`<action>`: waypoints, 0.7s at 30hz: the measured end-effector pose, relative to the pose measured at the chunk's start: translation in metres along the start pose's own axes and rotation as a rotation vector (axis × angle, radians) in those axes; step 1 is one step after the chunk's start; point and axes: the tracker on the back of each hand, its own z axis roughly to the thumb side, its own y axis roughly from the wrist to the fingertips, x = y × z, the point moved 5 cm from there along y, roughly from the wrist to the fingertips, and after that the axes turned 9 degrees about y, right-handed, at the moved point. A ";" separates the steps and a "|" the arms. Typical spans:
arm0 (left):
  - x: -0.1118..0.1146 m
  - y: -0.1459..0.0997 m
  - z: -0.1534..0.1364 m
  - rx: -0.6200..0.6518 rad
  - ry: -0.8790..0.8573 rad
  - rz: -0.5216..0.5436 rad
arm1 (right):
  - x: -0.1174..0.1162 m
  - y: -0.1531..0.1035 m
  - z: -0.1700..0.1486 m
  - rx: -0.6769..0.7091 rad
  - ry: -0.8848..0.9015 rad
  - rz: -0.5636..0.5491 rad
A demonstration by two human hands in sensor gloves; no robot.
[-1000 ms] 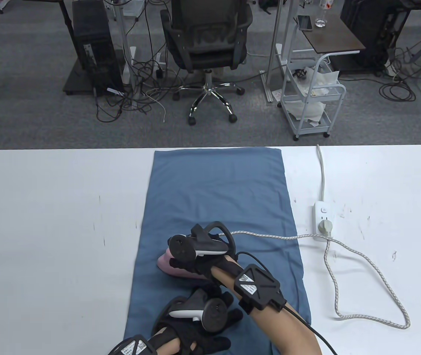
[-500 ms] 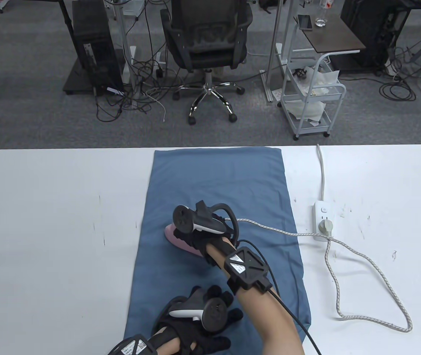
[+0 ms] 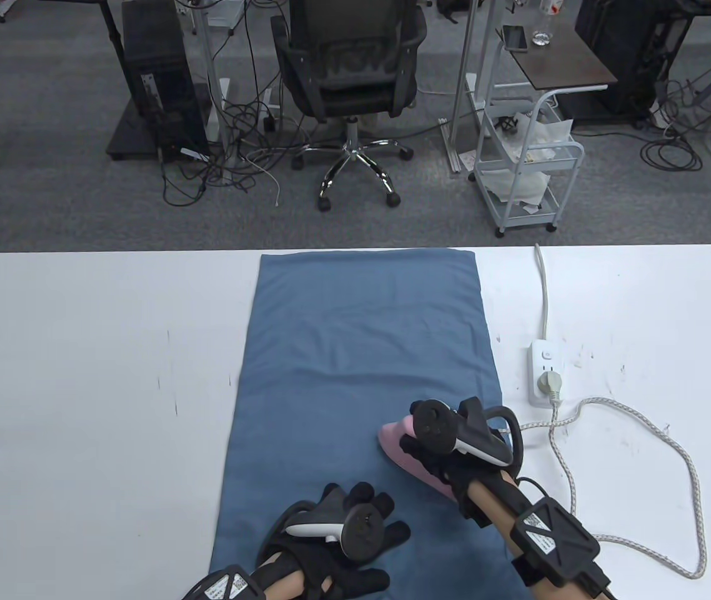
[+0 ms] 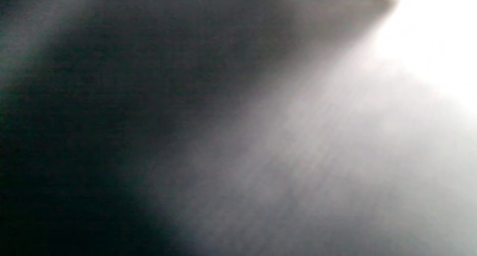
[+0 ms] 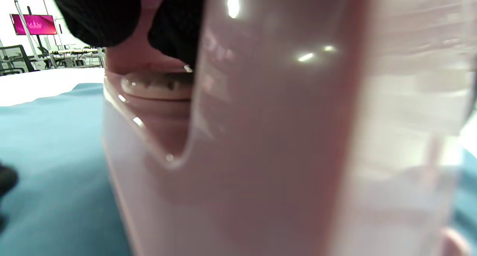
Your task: Iron pillowcase with electric iron on table
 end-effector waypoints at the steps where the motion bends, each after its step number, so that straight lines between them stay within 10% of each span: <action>1: 0.000 0.000 0.000 0.000 0.000 0.000 | -0.004 -0.003 -0.003 -0.004 -0.021 0.005; 21: 0.000 0.000 -0.001 -0.001 0.000 0.000 | 0.029 0.033 -0.108 -0.400 -0.085 -0.141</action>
